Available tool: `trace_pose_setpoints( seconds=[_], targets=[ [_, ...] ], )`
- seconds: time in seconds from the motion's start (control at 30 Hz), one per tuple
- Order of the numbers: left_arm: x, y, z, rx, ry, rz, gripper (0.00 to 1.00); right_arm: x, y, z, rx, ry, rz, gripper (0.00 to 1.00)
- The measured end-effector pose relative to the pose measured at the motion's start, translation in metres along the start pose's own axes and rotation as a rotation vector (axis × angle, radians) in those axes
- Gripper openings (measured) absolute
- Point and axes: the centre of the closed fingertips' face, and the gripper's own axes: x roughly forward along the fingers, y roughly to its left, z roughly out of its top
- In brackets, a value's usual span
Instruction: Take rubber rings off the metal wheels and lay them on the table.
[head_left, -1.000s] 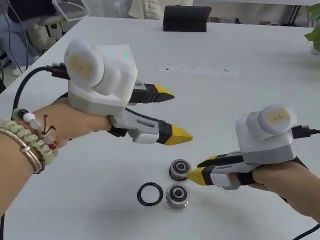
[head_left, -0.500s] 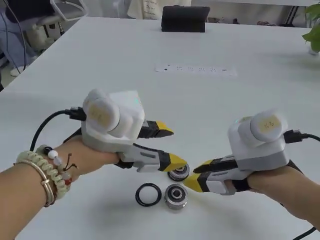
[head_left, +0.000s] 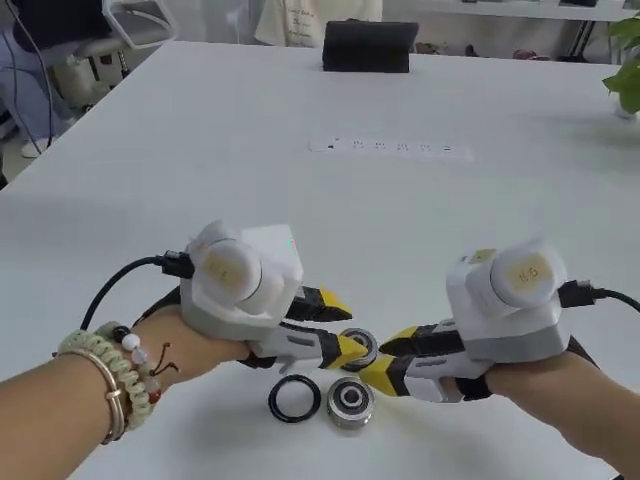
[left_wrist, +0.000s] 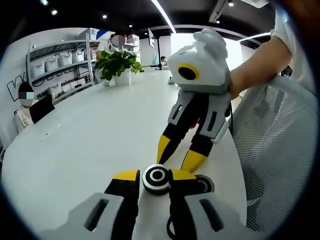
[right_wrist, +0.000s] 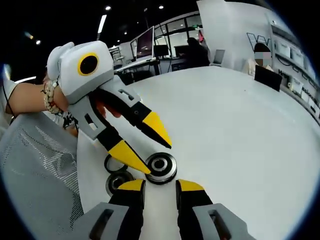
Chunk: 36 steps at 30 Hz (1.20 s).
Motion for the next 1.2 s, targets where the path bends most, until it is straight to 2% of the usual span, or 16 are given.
trace_pose_setpoints(
  seconds=[0.1,0.43,0.77,0.93,1.03,1.2],
  targets=[
    [0.0020,-0.0014,-0.0051,0.004,0.021,-0.002,0.16,0.0002,-0.0003,0.0006,0.001,-0.004,-0.001,0.22],
    [0.0037,-0.0034,-0.0041,-0.026,0.020,-0.012,0.08,0.0015,0.0005,0.0001,-0.024,-0.003,-0.006,0.21],
    [0.0041,-0.0034,-0.0043,-0.014,0.017,-0.010,0.07,0.0013,-0.0017,0.0029,-0.059,-0.021,-0.021,0.18],
    [0.0041,-0.0037,-0.0046,-0.029,0.011,-0.011,0.07,0.0008,-0.0021,0.0026,-0.087,-0.018,-0.020,0.16],
    [0.0042,-0.0037,-0.0047,-0.031,0.008,-0.010,0.07,-0.0011,-0.0040,-0.0008,-0.121,0.003,-0.025,0.11],
    [0.0042,-0.0038,-0.0049,-0.036,0.002,-0.008,0.07,-0.0011,-0.0033,-0.0008,-0.117,0.001,-0.021,0.09]
  ],
)
